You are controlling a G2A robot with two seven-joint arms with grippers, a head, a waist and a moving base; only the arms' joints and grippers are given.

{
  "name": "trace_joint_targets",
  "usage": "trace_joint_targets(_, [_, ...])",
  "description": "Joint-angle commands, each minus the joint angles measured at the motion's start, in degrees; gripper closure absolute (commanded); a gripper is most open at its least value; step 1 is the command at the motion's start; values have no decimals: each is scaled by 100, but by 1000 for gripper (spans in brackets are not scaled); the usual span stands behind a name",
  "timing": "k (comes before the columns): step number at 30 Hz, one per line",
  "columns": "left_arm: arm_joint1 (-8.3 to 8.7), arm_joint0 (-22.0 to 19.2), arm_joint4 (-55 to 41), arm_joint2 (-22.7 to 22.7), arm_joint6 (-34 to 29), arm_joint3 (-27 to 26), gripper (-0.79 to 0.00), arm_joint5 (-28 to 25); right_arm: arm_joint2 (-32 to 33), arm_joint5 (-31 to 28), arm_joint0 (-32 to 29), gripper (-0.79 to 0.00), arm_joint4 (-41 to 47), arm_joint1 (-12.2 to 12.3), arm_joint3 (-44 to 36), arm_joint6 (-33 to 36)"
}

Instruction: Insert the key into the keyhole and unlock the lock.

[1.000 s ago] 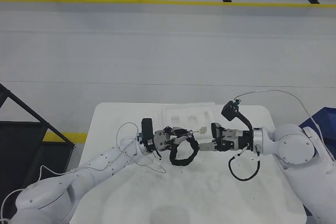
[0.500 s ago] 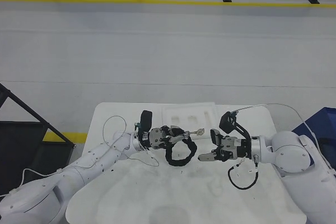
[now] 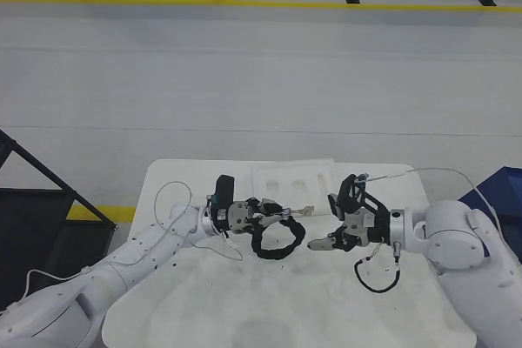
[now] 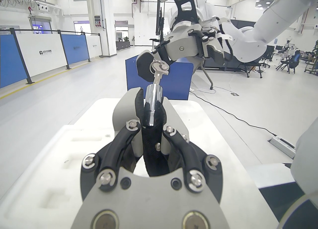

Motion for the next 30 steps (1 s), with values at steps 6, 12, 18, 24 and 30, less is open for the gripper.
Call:
trace_joint_targets(6, [-35,98,-4,-226,-23,37,0,-23,94,-844,-430,-785,-2139,15,-426,-1380])
trace_joint_targets(12, [-98,161,74,-355,-91,56,0,-91,-33,-927,-669,-785,-3319,-8,-663,-2340])
trace_joint_targets(18, [-172,196,227,-452,-165,75,0,-163,-281,-812,-648,-785,-3870,-44,-656,-2740])
trace_joint_targets(24, [-239,236,417,-528,-214,66,0,-214,-495,-796,-550,-785,-4019,-69,-639,-2748])
trace_joint_targets(30, [-297,270,586,-609,-246,50,0,-246,-652,-762,-432,-785,-3975,-91,-589,-2651])
